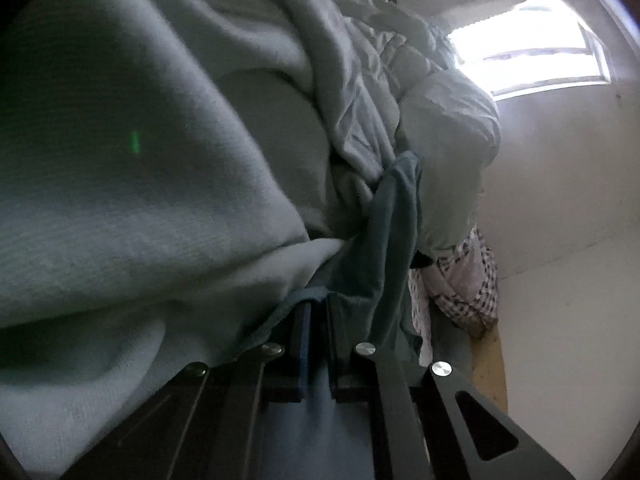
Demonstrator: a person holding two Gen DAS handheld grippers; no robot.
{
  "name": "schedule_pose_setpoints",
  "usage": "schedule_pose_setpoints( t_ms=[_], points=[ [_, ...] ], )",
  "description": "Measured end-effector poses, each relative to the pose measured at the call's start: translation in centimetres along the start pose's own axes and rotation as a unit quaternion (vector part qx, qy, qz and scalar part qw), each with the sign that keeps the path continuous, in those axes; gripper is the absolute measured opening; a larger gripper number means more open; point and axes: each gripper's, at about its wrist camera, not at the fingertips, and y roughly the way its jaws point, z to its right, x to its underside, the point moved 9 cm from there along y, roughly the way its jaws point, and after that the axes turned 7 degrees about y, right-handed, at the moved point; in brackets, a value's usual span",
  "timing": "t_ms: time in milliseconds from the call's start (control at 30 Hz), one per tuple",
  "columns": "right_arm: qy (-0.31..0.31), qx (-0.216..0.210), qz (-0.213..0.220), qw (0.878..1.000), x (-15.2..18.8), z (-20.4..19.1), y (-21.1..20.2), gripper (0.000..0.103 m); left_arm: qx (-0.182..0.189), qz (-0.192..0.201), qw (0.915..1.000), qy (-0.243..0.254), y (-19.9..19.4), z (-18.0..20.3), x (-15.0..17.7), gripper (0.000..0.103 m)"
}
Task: Fold clothes
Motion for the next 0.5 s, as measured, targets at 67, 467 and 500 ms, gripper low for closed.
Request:
schedule_pose_setpoints(
  t_ms=[67,467,500],
  points=[
    [-0.006,0.004,-0.004,1.000,0.0,-0.2,0.1,0.001,-0.005,0.023,0.9997,0.012,-1.2,0.3,-0.4,0.004],
    [-0.097,0.080,-0.085,0.988,2.2,-1.8,3.7,0.004,-0.062,0.094,0.9936,0.007,-4.7,-1.5,-0.9,0.004],
    [-0.099,0.089,-0.096,0.986,2.6,-1.7,4.1,0.004,-0.064,0.099,0.9930,0.009,-4.8,-1.4,-1.0,0.004]
  ],
)
